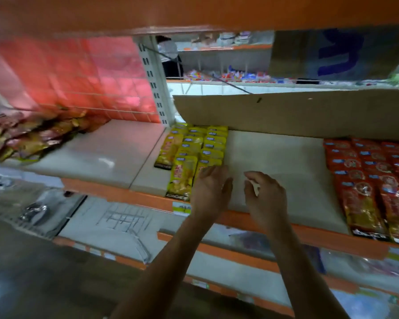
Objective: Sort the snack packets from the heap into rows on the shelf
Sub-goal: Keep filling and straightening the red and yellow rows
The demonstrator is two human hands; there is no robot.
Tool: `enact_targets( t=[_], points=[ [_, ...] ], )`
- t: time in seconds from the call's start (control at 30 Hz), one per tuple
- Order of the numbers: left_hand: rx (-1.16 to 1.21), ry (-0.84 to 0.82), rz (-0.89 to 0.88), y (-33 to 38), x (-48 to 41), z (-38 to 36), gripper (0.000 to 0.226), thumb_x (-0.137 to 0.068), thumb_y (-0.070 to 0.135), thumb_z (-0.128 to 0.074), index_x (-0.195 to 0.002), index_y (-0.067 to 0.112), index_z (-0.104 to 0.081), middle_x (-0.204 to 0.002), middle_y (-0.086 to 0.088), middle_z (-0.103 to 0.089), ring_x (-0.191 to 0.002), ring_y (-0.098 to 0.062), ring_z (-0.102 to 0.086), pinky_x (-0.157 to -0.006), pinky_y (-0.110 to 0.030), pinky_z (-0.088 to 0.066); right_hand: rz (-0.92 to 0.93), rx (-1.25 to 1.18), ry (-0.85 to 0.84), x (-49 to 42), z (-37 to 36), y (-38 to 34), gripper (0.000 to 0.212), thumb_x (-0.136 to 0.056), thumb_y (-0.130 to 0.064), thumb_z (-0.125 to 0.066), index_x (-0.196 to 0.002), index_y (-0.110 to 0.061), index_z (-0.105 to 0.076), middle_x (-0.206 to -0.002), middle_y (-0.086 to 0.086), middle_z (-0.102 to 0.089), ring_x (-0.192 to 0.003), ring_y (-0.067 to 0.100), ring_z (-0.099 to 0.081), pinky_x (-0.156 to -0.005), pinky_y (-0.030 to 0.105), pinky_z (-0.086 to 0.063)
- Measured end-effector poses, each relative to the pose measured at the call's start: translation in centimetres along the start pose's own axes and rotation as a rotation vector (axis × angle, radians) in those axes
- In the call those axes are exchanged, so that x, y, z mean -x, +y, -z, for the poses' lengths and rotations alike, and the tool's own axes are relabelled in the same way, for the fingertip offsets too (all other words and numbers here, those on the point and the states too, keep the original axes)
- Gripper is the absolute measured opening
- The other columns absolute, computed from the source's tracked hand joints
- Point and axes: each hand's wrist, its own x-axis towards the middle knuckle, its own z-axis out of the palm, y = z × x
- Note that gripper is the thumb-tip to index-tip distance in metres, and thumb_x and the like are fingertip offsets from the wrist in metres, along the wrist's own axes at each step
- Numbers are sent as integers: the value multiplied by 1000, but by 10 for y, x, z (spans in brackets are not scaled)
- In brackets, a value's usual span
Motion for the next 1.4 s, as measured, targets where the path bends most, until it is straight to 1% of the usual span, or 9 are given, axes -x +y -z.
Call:
enact_targets(
  t=[0.1,0.2,0.3,0.4,0.5,0.67,0.97,1.2,1.4],
  points=[
    [-43,70,-11,-57,5,45,24,-84,18,-60,-102,4,-69,-98,-14,-69,-99,-36,-62,-78,-43,-53,37,-8,-16,3,-47,-45,25,-87,-8,-60,-110,-9,-69,-110,12,-69,-101,34,-61,-86,35,-43],
    [-108,90,37,-111,13,81,32,-89,20,-61,-117,4,-65,-118,-13,-66,-117,-33,-57,-93,-46,-48,80,-13,-6,7,-92,-86,24,-86,-9,-62,-108,-11,-70,-107,12,-70,-101,34,-62,-85,35,-44],
    [-199,35,122,-153,16,107,44,-95,29,-54,-135,11,-53,-140,-8,-53,-137,-27,-39,-110,-41,-34,112,-26,-73,11,-133,-122,28,-85,-7,-60,-113,-8,-67,-111,13,-68,-106,33,-60,-91,37,-44],
    [-271,23,174,-187,13,127,48,-97,35,-49,-142,18,-45,-148,-3,-43,-142,-22,-29,-114,-39,-27,174,-13,-140,10,-165,-151,27,-82,-2,-61,-109,-2,-66,-107,18,-68,-104,35,-60,-87,40,-46],
    [-301,31,237,-218,5,143,51,-97,38,-46,-145,20,-40,-152,-3,-37,-144,-22,-24,-117,-39,-24,220,-3,-191,-3,-193,-174,25,-80,-1,-62,-104,-1,-68,-104,17,-70,-100,32,-63,-83,33,-44],
    [-355,34,365,-267,-13,170,56,-97,43,-45,-148,23,-33,-155,-5,-32,-145,-24,-22,-116,-40,-24,212,-38,-320,-30,-244,-211,38,-89,-14,-58,-127,-10,-59,-128,8,-61,-120,25,-53,-98,32,-40],
    [-364,94,563,-351,-36,219,62,-95,37,-53,-147,13,-31,-152,-14,-32,-141,-29,-27,-113,-40,-27,219,-121,-526,-59,-327,-276,39,-93,-20,-56,-131,-21,-53,-135,-1,-55,-125,19,-49,-103,32,-38],
    [-336,179,512,-432,-77,259,39,-96,20,-50,-131,3,-48,-134,-14,-48,-123,-31,-43,-101,-36,-35,137,-115,-482,-96,-393,-327,25,-93,-19,-53,-117,-18,-60,-115,4,-66,-106,24,-59,-79,25,-38],
    [-394,50,415,-496,-98,285,55,-90,35,-57,-135,6,-40,-137,-14,-43,-128,-31,-37,-108,-37,-31,106,-62,-392,-125,-450,-380,42,-95,-30,-52,-136,-28,-48,-121,7,-63,-110,28,-57,-86,31,-42]
  ],
)
